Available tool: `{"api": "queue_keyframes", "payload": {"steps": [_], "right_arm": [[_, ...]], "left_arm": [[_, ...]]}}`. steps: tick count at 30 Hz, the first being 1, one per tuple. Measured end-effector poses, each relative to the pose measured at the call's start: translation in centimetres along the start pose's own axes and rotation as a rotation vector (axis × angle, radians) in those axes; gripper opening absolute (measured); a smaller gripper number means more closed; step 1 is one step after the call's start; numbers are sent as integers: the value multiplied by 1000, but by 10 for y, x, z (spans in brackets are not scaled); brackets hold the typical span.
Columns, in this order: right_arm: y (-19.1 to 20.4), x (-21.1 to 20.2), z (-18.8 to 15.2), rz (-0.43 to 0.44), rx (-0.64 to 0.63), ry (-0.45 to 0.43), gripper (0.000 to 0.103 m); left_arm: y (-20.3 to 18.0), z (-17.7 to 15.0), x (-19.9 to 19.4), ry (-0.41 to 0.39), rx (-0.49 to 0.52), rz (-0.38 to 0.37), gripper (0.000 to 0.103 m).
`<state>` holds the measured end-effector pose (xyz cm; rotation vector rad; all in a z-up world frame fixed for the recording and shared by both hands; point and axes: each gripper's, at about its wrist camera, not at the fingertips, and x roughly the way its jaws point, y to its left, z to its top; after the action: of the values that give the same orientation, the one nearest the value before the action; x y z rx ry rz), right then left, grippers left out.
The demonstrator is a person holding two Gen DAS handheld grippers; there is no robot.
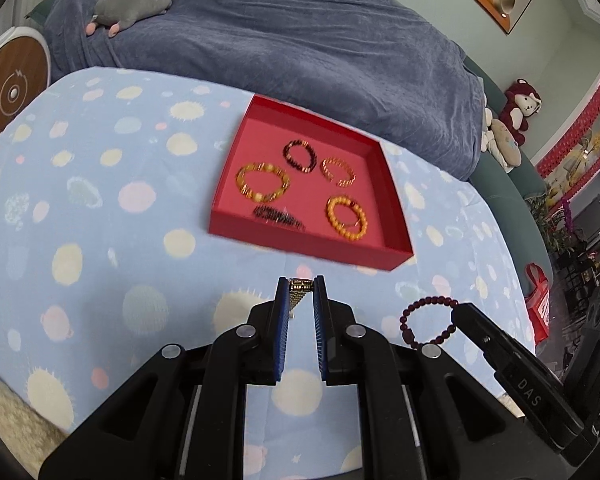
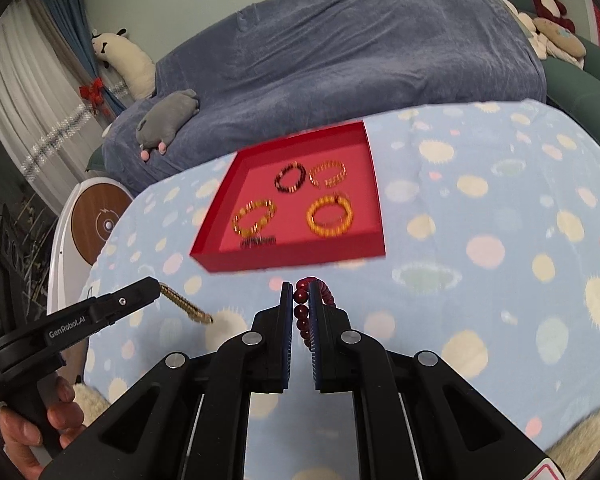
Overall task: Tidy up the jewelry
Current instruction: 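Lift the red bracelet and gold watch and carry them toward the red box, then lower the bracelet and watch into the red box and open both tools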
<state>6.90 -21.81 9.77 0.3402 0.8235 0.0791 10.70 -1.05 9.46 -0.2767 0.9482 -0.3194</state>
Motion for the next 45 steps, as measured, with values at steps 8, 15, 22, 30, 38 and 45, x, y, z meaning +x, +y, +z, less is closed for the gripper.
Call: {"api": "queue_keyframes", "payload": {"steps": [8, 15, 22, 30, 38, 45], "right_arm": [[7, 38, 58, 21, -20, -34, 7], [11, 87, 92, 51, -12, -12, 7], [10, 134, 106, 55, 0, 34, 7], [-3, 177, 107, 5, 0, 92, 8], [-20, 179, 107, -38, 2, 82, 15], [-30, 149, 103, -39, 22, 48, 15]], "left_arm": [[-21, 60, 25, -33, 33, -29, 12], [-25, 95, 70, -10, 24, -42, 12], [-23, 109, 115, 39, 23, -27, 12], [-15, 110, 151, 82, 8, -5, 12], [-13, 109, 155, 61, 1, 7, 18], [-7, 109, 133, 15, -20, 20, 34]]}}
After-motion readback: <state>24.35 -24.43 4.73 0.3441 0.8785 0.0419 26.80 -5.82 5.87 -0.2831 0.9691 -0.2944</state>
